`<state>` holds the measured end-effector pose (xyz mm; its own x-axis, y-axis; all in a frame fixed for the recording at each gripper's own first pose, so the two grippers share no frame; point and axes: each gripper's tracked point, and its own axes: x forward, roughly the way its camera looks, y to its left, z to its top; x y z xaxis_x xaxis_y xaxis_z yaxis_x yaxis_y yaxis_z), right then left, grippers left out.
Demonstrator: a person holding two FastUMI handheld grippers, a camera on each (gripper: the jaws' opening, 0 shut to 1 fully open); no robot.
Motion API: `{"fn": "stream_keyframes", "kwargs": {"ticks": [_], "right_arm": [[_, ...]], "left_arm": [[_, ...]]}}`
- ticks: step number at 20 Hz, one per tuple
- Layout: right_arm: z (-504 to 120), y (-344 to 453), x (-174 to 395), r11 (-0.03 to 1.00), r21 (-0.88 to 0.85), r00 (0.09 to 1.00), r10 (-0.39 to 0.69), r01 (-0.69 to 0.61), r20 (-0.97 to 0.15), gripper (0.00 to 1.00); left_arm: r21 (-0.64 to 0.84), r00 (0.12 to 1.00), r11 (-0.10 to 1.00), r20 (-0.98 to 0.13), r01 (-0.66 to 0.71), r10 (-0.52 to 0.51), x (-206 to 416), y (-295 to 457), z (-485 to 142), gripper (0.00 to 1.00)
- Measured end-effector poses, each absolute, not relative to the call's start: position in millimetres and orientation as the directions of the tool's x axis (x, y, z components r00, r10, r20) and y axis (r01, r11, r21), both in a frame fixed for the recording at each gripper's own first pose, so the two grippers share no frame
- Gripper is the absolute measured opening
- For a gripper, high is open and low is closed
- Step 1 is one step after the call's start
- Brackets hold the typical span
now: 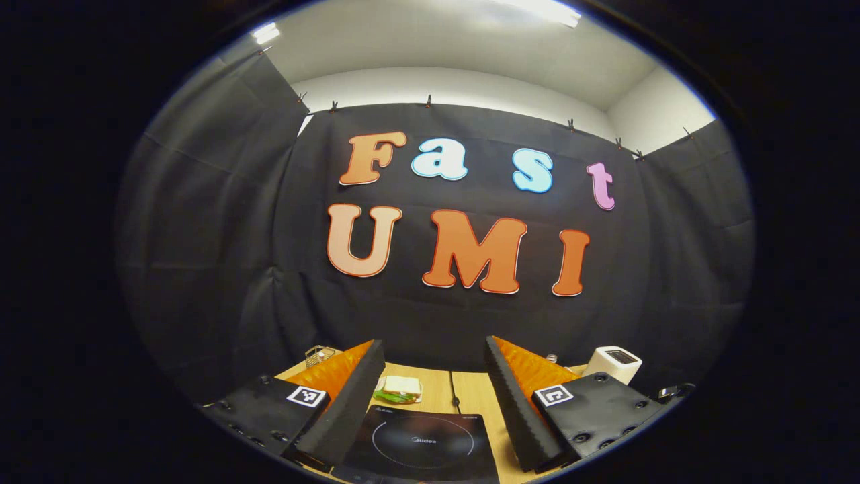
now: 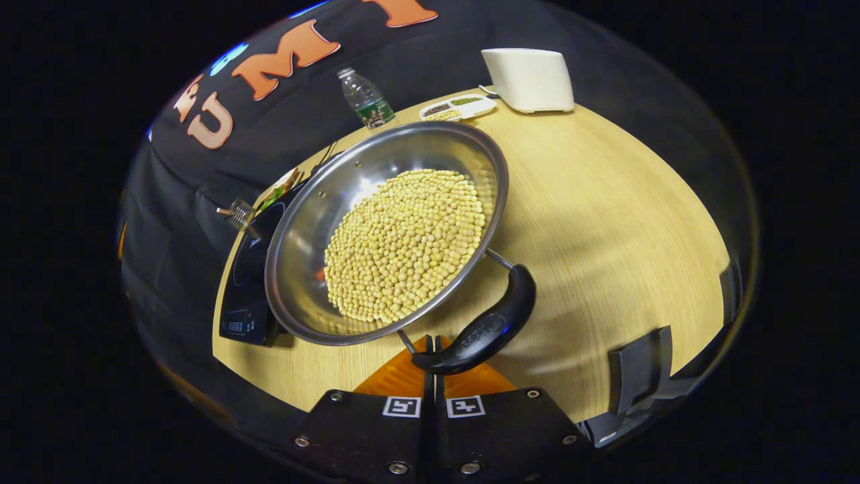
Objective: First push the handle of the pot to place it horizontally, then grasp the pot with both hands and set it on the induction cooktop.
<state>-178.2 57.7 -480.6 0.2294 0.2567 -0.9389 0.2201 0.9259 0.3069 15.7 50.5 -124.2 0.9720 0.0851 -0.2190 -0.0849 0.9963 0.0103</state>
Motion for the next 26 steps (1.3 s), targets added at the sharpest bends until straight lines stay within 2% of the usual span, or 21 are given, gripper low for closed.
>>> {"fn": "stream_keyframes", "kwargs": {"ticks": [6,13,26], "right_arm": [[-481.5,29.0,-162.9,0.942,0.255,0.237,0.202,0.22,-0.95,0.0],[-484.8,4.7,-144.8,0.974,0.169,0.248,0.128,0.152,-0.96,0.0],[-481.5,-40.6,-108.1,0.972,0.078,0.291,0.01,0.223,-0.957,0.0]], "left_arm": [[0.052,0.971,0.991,-0.197,-0.125,0.133,13.9,67.4,-116.6,0.97],[0.131,0.99,0.987,-0.09,-0.096,0.109,7.6,54.6,-81.5,0.97],[0.174,0.993,0.98,-0.054,-0.094,0.105,-12.5,61.0,-77.3,0.97]]}}
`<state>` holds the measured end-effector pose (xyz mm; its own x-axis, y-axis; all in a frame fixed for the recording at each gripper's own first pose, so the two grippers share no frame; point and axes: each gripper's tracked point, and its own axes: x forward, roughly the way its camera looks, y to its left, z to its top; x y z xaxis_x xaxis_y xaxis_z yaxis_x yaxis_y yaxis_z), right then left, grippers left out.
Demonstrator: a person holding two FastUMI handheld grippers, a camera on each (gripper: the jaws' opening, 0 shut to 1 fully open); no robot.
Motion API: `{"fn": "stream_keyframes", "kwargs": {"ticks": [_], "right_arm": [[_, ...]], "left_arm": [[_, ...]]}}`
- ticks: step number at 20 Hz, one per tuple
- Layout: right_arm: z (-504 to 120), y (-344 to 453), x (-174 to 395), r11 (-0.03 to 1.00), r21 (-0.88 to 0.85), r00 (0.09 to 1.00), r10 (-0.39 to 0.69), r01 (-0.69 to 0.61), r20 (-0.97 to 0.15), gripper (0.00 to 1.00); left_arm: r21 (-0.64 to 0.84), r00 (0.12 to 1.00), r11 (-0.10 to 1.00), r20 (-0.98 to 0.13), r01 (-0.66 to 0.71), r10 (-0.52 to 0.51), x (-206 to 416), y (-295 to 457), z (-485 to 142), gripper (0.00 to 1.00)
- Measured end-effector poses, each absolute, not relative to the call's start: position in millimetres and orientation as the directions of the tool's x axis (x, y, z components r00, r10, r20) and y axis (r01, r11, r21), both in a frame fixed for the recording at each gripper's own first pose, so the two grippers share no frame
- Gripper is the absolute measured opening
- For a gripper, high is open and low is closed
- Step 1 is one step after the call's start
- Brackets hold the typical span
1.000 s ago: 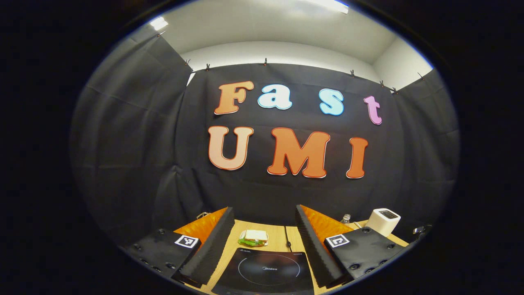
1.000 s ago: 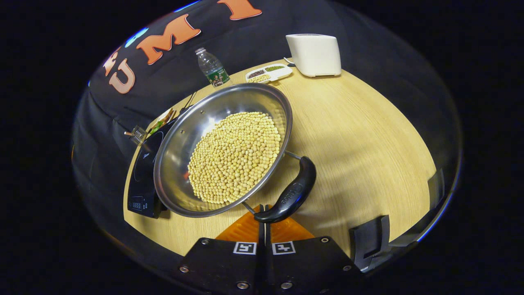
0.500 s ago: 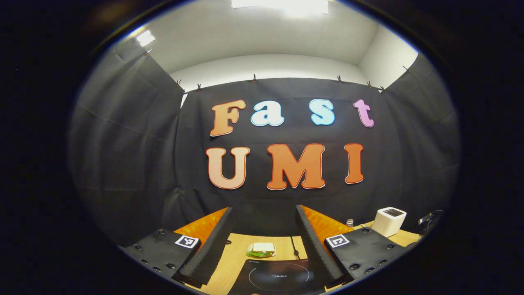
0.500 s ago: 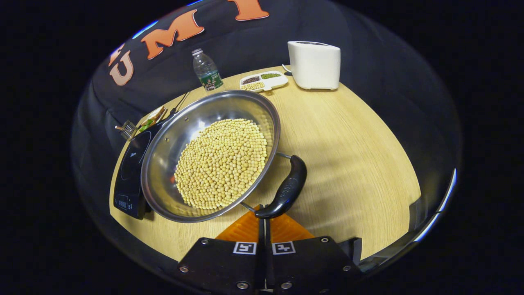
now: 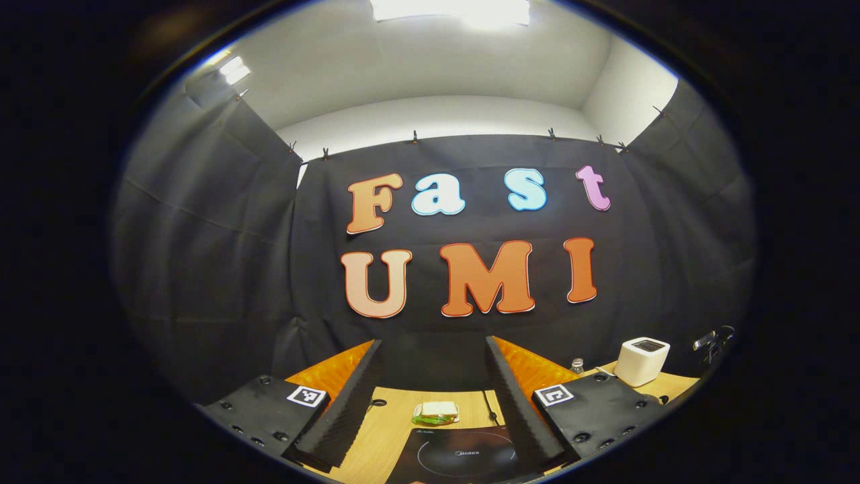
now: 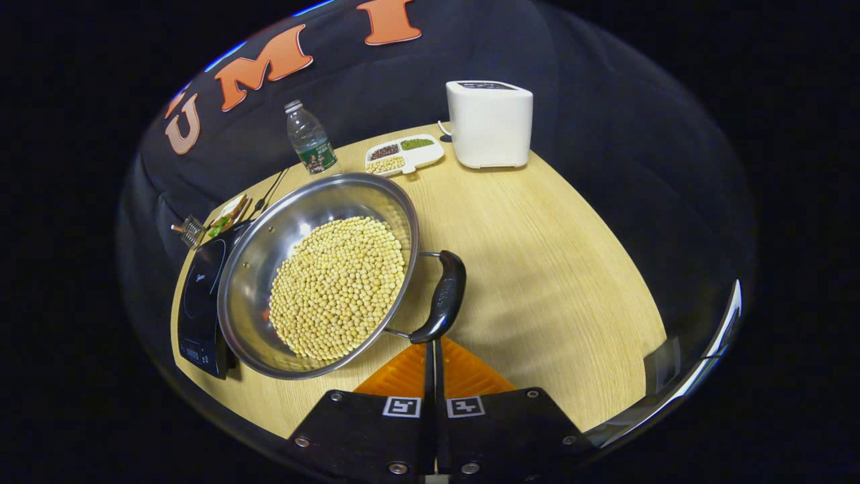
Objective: First push the handle of the pot to place it horizontally, then grasp the pot with both hands and set it on the induction cooktop.
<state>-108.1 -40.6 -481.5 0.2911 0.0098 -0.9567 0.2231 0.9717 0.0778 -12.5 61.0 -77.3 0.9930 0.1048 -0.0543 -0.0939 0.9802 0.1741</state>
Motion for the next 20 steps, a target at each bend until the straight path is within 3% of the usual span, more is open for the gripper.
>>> {"fn": "stream_keyframes", "kwargs": {"ticks": [7,12,20], "right_arm": [[-487.8,-55.1,-82.5,0.96,0.054,0.298,-0.031,0.273,-0.954,0.0],[-500.5,-46.4,-76.4,0.959,0.084,0.288,0.002,0.271,-0.958,0.0],[-508.4,-54.6,-57.1,0.95,0.109,0.291,0.02,0.294,-0.957,0.0]], "left_arm": [[0.167,0.992,0.981,-0.057,-0.101,0.112,-22.3,69.5,-80.5,0.97],[0.173,0.993,0.978,-0.023,-0.113,0.119,-28.3,72.8,-72.9,0.97],[0.143,0.992,0.984,-0.054,-0.106,0.115,-26.1,77.3,-90.2,0.97]]}}
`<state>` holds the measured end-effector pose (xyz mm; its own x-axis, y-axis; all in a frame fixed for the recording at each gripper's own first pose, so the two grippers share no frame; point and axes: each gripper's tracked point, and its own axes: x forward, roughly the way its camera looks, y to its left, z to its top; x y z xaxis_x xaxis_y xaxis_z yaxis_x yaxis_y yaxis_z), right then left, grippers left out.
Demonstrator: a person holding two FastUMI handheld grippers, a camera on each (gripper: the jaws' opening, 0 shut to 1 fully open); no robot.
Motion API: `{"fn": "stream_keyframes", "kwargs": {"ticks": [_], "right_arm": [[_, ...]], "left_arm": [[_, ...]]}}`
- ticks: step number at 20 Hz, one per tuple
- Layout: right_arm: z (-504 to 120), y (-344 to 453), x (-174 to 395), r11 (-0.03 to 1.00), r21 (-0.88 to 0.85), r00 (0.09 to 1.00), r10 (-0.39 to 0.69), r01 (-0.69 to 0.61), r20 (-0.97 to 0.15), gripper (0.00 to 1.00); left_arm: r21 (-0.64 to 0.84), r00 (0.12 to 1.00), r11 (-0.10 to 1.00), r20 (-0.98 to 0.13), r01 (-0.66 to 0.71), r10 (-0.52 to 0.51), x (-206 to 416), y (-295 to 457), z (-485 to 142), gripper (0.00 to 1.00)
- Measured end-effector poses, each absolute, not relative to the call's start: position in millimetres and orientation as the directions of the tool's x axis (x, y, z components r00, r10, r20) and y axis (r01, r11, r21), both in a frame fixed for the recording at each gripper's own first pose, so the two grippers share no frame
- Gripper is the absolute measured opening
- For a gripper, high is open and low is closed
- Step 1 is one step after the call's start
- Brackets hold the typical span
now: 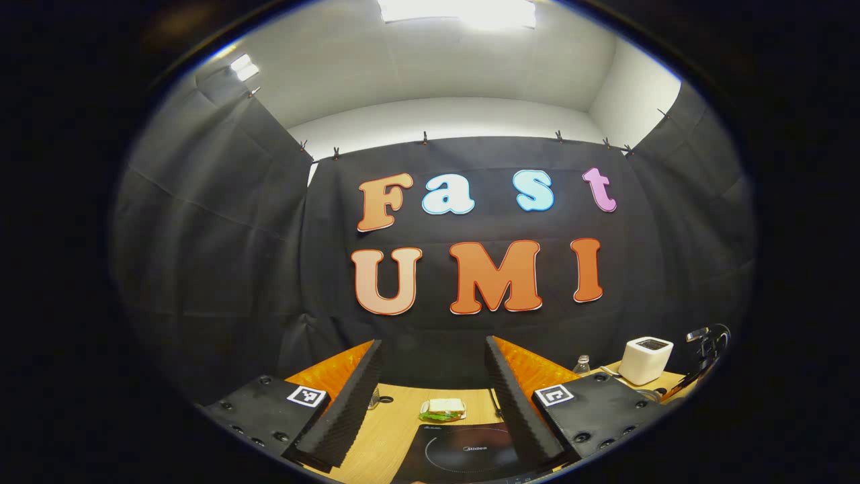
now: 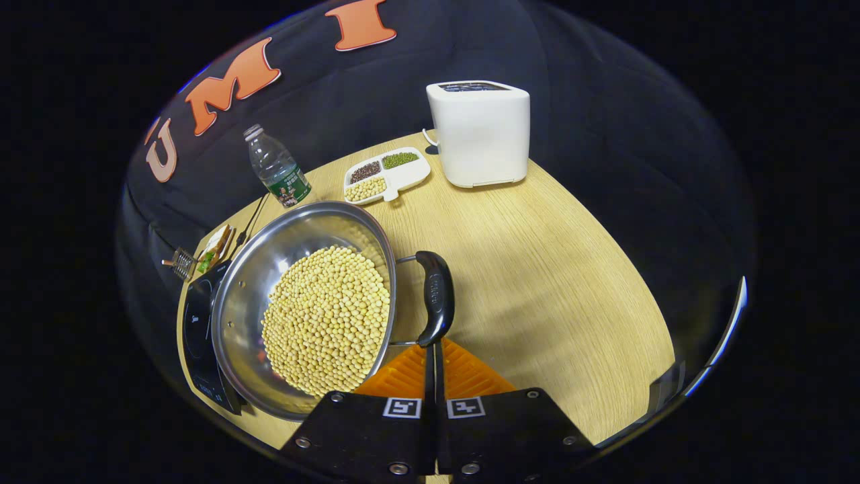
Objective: First push the handle of the pot to place it horizontally, then grasp the pot with both hands and set it on the induction cooktop.
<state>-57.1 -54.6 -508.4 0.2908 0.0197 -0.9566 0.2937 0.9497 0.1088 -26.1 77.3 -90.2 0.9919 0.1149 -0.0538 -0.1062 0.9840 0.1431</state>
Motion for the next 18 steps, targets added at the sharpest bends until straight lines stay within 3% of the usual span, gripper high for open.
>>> {"fn": "stream_keyframes", "kwargs": {"ticks": [8,18], "right_arm": [[-517.4,-62.4,-30.8,0.947,0.098,0.282,0.008,0.307,-0.959,0.0],[-525.7,-63.2,4.6,0.949,0.115,0.295,0.025,0.293,-0.955,0.0]], "left_arm": [[0.106,0.989,0.99,-0.108,-0.089,0.1,-20.3,72.5,-128.1,0.97],[0.063,0.957,0.996,-0.28,-0.059,0.074,0.1,43.1,-214.4,0.97]]}}
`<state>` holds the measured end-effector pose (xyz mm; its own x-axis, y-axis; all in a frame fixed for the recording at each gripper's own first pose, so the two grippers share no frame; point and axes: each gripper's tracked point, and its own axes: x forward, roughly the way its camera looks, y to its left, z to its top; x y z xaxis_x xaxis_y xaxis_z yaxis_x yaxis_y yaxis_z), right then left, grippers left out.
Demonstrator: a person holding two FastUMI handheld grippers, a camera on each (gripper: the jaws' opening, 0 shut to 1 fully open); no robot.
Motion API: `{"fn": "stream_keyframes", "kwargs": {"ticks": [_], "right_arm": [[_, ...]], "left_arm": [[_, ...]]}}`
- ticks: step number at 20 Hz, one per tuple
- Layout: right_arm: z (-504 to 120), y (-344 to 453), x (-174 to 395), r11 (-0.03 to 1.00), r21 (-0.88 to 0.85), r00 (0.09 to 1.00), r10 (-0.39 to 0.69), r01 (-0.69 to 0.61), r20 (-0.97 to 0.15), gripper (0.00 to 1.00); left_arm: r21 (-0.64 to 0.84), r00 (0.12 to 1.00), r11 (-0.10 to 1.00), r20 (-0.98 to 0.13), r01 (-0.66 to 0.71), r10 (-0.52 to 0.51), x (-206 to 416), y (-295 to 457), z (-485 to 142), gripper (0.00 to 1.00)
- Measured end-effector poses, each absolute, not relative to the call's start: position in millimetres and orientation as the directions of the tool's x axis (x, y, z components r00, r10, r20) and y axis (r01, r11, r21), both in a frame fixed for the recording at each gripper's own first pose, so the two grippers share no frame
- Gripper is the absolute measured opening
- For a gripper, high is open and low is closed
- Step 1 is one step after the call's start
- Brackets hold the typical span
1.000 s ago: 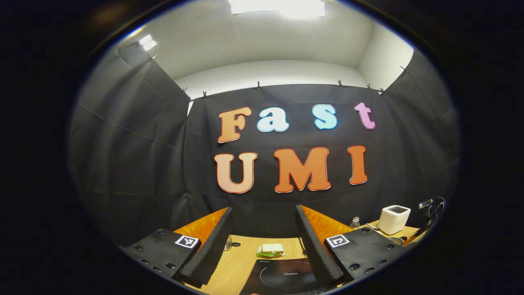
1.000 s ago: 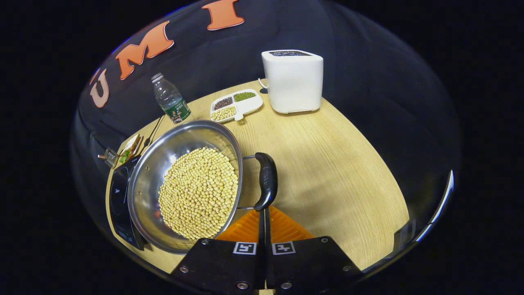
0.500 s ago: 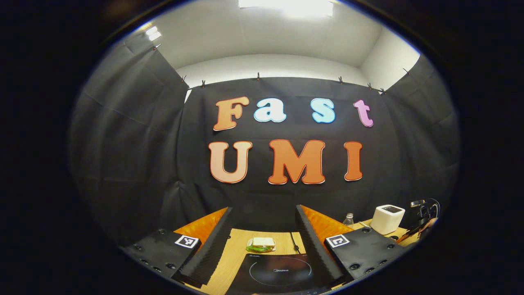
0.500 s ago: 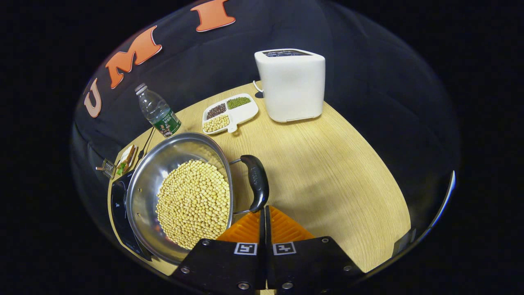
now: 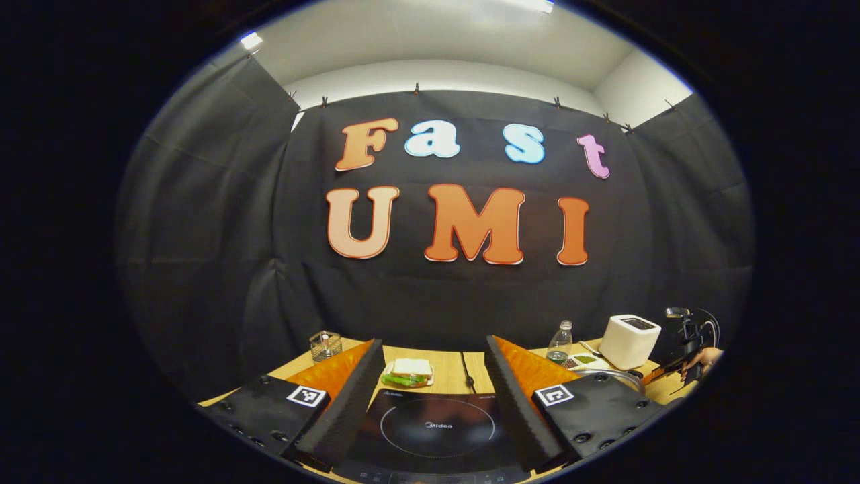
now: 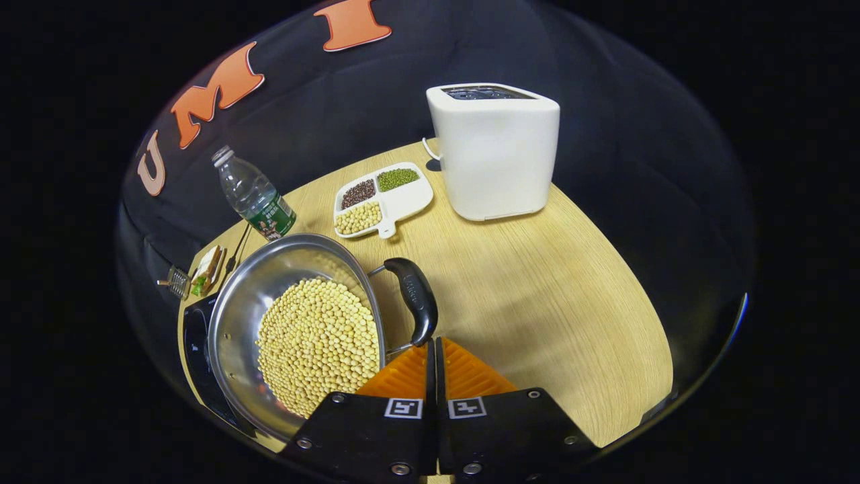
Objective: First push the handle of the pot to place it horizontally, then grasp the pot with both hands and set it on the induction cooktop.
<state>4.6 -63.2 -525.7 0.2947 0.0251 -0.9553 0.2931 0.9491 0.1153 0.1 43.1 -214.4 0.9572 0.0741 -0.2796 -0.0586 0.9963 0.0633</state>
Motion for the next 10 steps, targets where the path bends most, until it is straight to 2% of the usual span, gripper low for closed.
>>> {"fn": "stream_keyframes", "kwargs": {"ticks": [4,8,10], "right_arm": [[-519.2,-58.7,8.7,0.951,0.171,0.306,0.088,0.256,-0.948,0.01],[-493.9,-76.4,13.6,0.955,0.159,0.37,0.057,0.25,-0.927,0.07],[-476.1,-76.5,20.1,0.953,0.188,0.414,0.076,0.238,-0.907,0.16]], "left_arm": [[0.053,0.927,0.998,-0.371,-0.031,0.048,14.5,21.5,-248.2,0.97],[0.042,0.87,0.999,-0.493,0.034,-0.009,24.5,-13.9,-289.6,0.98],[0.008,0.822,0.997,-0.566,0.071,-0.054,23.8,-35.9,-316.6,0.98]]}}
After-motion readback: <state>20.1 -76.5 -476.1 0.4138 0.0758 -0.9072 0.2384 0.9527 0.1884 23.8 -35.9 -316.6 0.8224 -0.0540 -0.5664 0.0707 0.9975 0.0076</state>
